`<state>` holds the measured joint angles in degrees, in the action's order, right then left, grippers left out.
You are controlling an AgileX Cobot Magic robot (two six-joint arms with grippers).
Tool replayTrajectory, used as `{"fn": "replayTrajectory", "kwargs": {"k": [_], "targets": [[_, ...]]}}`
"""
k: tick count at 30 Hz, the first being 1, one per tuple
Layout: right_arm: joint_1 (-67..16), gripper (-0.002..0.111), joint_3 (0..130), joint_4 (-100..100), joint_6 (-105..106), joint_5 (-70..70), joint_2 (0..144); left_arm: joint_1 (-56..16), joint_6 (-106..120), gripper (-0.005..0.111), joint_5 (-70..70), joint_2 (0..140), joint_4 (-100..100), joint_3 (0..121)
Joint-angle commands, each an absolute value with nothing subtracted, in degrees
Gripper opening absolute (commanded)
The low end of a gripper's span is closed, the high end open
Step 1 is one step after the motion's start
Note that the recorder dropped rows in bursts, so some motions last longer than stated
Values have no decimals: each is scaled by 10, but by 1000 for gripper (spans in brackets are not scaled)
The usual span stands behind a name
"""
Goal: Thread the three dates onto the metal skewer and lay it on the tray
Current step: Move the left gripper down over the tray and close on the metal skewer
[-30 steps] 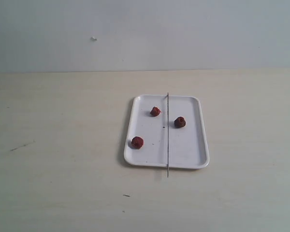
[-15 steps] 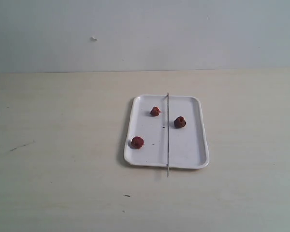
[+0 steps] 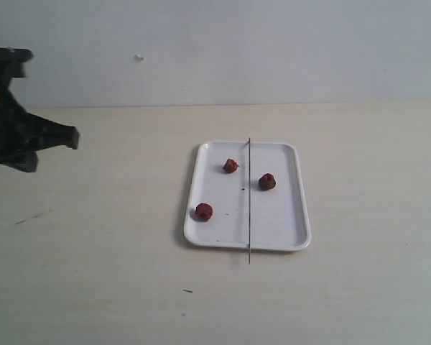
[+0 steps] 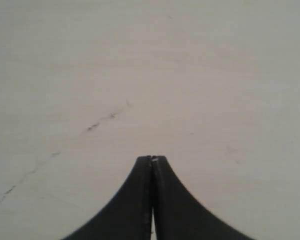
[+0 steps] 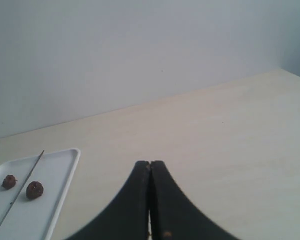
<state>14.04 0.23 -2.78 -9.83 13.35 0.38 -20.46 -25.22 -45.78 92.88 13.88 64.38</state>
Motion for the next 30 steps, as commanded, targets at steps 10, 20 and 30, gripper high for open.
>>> {"fn": "replayTrajectory", "kwargs": {"k": [10,20,30], "targets": [[139,0,0,-26,-97,126,0,-393,-205,0,-447,1049,21,828],[139,0,0,-26,-97,126,0,-462,-219,4,-542,1187,21,996],[139,0,0,-26,-97,126,0,-462,-225,40,-579,1322,-27,1122]]}}
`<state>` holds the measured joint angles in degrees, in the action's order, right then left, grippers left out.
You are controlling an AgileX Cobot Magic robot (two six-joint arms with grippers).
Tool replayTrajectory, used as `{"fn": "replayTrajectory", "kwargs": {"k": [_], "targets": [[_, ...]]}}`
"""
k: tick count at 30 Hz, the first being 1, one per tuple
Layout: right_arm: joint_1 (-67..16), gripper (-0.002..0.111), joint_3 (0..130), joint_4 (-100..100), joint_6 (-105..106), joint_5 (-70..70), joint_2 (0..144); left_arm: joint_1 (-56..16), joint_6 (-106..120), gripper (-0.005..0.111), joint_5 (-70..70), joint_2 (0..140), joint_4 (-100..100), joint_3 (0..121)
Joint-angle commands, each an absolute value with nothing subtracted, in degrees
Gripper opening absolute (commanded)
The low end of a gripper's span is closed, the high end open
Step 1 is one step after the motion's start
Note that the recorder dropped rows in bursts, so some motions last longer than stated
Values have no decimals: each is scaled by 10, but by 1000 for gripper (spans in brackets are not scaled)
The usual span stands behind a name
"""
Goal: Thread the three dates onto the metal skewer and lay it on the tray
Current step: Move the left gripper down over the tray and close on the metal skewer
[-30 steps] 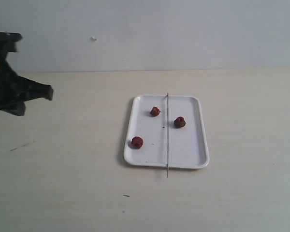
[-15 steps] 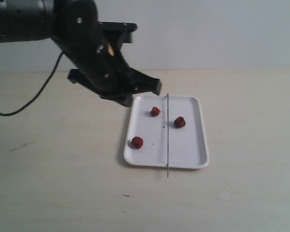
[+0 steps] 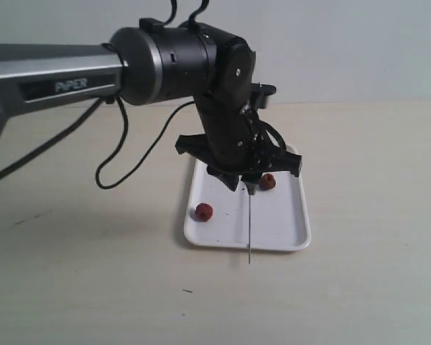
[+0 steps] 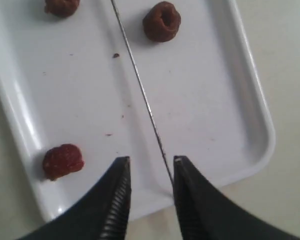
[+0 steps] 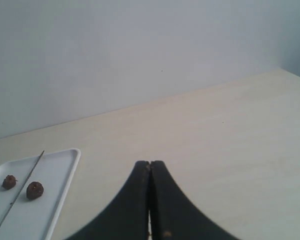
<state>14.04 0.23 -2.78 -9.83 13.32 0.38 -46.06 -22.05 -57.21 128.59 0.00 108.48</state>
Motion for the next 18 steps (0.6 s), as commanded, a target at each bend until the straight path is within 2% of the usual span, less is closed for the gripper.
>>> {"fn": "replayTrajectory", "kwargs": {"k": [1,18], "targets": [[139,0,0,-26,-97,126,0,-462,-223,41,-579,1333,-30,1131],[139,0,0,-26,-97,126,0,-462,-240,41,-593,1396,-27,1173]]}}
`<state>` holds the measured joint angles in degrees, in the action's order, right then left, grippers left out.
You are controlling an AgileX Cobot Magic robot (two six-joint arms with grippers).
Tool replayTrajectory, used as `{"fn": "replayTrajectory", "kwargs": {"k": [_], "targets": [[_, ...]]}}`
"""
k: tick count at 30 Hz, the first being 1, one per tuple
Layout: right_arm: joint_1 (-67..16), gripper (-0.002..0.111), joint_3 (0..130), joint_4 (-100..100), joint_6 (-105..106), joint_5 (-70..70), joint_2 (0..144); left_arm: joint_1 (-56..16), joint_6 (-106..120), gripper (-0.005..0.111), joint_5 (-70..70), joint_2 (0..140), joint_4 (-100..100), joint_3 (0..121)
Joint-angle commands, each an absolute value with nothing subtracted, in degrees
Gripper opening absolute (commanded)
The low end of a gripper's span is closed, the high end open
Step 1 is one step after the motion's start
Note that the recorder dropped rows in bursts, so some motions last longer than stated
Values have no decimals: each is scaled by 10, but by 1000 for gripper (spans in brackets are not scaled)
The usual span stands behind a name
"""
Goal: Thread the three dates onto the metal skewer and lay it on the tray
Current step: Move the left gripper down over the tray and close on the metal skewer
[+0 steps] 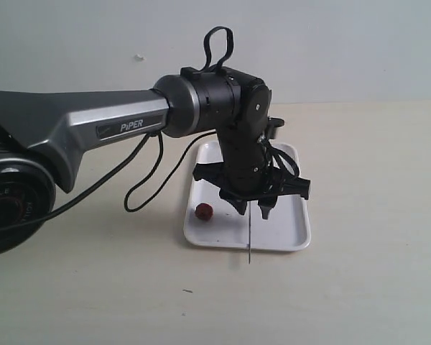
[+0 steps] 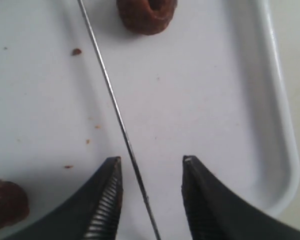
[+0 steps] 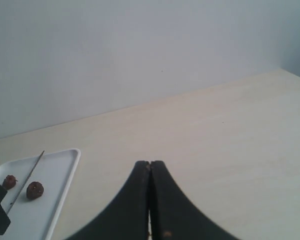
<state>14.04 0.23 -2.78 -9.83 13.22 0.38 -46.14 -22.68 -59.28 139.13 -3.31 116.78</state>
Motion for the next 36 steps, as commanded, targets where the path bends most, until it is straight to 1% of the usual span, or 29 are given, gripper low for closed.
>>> {"fn": "replayTrajectory", "kwargs": {"k": [1,32,34,36], "targets": [[139,0,0,-26,-97,126,0,-462,-242,41,-593,1397,-26,1173],[139,0,0,-26,-97,126,0,-462,-242,41,-601,1420,-27,1173],[139,0,0,-26,-97,126,0,-462,-243,39,-604,1420,-27,1173],[139,0,0,-26,-97,126,0,-462,-243,35,-610,1420,-27,1173]]}}
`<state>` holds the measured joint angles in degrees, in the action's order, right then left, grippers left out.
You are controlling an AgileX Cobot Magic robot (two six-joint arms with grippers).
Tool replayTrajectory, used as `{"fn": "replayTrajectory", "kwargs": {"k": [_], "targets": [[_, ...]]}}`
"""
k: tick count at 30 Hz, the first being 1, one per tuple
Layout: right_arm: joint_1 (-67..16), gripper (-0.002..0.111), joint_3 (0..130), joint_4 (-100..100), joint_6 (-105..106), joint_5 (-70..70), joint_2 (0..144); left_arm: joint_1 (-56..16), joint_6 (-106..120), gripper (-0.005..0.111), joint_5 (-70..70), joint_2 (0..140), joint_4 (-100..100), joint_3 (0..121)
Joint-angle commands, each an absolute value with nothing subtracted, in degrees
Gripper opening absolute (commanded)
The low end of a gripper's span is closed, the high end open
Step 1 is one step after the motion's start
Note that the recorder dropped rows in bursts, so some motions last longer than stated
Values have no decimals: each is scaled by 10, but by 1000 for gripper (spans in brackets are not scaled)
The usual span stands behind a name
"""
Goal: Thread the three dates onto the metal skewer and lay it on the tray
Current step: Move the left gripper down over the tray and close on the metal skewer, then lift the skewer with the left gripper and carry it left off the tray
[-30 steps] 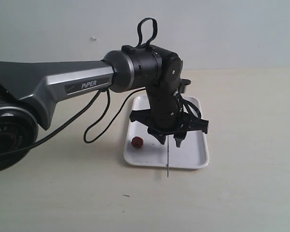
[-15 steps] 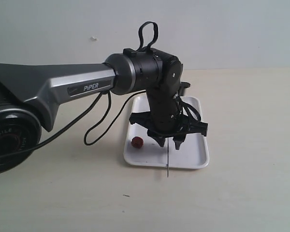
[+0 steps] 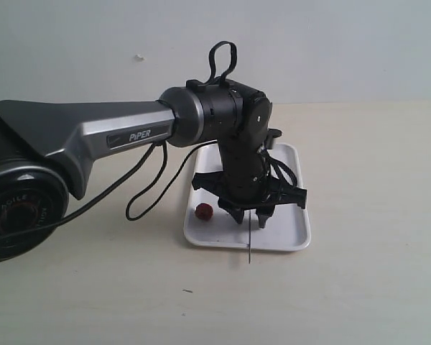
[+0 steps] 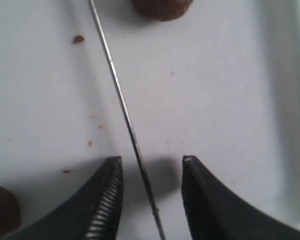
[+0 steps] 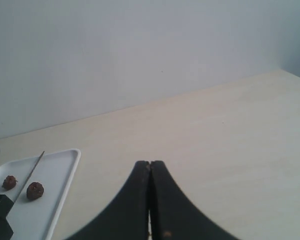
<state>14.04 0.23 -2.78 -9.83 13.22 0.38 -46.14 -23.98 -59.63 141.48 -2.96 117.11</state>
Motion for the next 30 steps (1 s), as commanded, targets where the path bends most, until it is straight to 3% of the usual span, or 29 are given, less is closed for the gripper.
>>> {"fn": "replayTrajectory", "kwargs": {"k": [1,9,20,23,30], "targets": [[139,0,0,-26,-97,126,0,-462,-243,32,-614,1420,-27,1173],[139,0,0,-26,-97,126,0,-462,-245,1,-617,1420,-28,1173],[139,0,0,-26,-97,126,0,-447,-237,0,-603,1348,16,1174],[139,0,0,-26,-97,126,0,-446,-145,0,-692,1290,66,1174],[139,0,0,-26,-97,126,0,-465,-27,0,-700,1177,122,1102]]}}
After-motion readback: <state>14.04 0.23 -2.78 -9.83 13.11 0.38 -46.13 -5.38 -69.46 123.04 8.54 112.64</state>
